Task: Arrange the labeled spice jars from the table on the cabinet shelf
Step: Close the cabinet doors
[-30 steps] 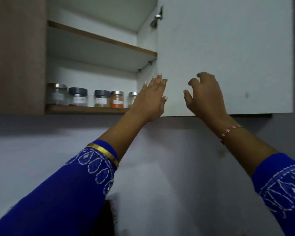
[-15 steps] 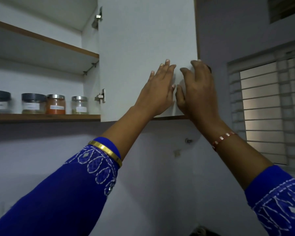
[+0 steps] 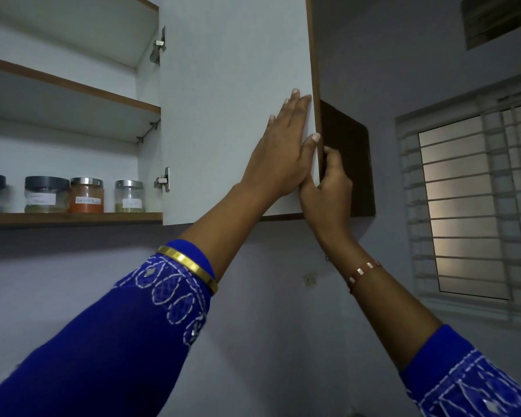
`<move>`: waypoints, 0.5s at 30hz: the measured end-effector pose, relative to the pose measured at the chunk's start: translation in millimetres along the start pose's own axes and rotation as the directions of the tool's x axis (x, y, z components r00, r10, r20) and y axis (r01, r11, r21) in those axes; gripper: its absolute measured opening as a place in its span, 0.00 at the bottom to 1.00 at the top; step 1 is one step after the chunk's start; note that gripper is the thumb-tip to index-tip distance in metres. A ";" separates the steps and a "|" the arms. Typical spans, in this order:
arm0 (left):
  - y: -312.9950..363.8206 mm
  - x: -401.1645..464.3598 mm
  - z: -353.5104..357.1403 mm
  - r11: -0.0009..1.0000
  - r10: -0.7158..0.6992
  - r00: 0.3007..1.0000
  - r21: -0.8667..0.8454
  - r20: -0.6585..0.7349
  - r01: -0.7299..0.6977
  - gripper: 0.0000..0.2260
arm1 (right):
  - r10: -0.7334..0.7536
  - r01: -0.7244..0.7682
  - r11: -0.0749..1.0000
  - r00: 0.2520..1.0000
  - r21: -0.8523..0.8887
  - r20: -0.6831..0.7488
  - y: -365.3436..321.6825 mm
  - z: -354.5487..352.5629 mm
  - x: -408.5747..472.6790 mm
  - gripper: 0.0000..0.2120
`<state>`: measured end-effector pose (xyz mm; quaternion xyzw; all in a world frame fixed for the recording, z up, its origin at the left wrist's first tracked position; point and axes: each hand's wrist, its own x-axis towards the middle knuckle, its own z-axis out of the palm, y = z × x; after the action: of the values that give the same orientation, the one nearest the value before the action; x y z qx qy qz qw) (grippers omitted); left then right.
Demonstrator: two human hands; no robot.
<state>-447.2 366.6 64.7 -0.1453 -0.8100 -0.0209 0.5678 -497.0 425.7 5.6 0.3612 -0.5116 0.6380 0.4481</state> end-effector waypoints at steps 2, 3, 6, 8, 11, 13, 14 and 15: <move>4.0 2.3 -3.0 1.000 -0.016 1.000 0.003 -0.010 0.016 0.26 | 0.015 -0.015 1.000 1.000 0.023 0.007 -3.2 0.3 -1.2 0.16; 5.2 3.5 -5.3 1.000 -0.026 1.000 0.002 -0.018 0.026 0.26 | 0.021 -0.021 0.999 1.000 0.035 0.012 -5.9 1.3 -2.4 0.15; 9.6 6.4 -15.6 0.999 -0.047 0.998 -0.019 -0.049 0.047 0.27 | 0.029 -0.032 0.996 0.999 0.084 0.030 -16.2 4.2 -7.6 0.15; 13.1 7.5 -24.9 0.997 -0.065 0.995 -0.036 -0.074 0.062 0.28 | 0.024 -0.028 0.992 0.999 0.125 0.034 -25.5 6.7 -12.7 0.14; 15.3 7.5 -41.6 0.995 -0.097 0.990 -0.017 -0.103 0.096 0.31 | -0.001 -0.004 0.984 1.000 0.177 0.029 -42.1 13.0 -24.0 0.15; 15.3 5.0 -54.5 0.994 -0.111 0.987 -0.011 -0.115 0.110 0.34 | -0.020 0.013 0.979 0.999 0.202 0.034 -52.5 19.4 -34.2 0.17; 14.7 3.1 -61.3 0.993 -0.119 0.985 -0.012 -0.122 0.118 0.35 | -0.031 0.023 0.977 0.999 0.214 0.034 -58.1 22.9 -39.8 0.19; 13.9 0.5 -68.0 0.991 -0.131 0.983 -0.012 -0.130 0.130 0.36 | -0.040 0.031 0.974 0.999 0.226 0.035 -64.2 26.8 -45.8 0.20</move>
<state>-381.6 366.6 87.5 -0.0913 -0.7789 -0.0688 0.6167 -421.0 395.1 -9.6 0.4315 -0.4381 0.6764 0.4054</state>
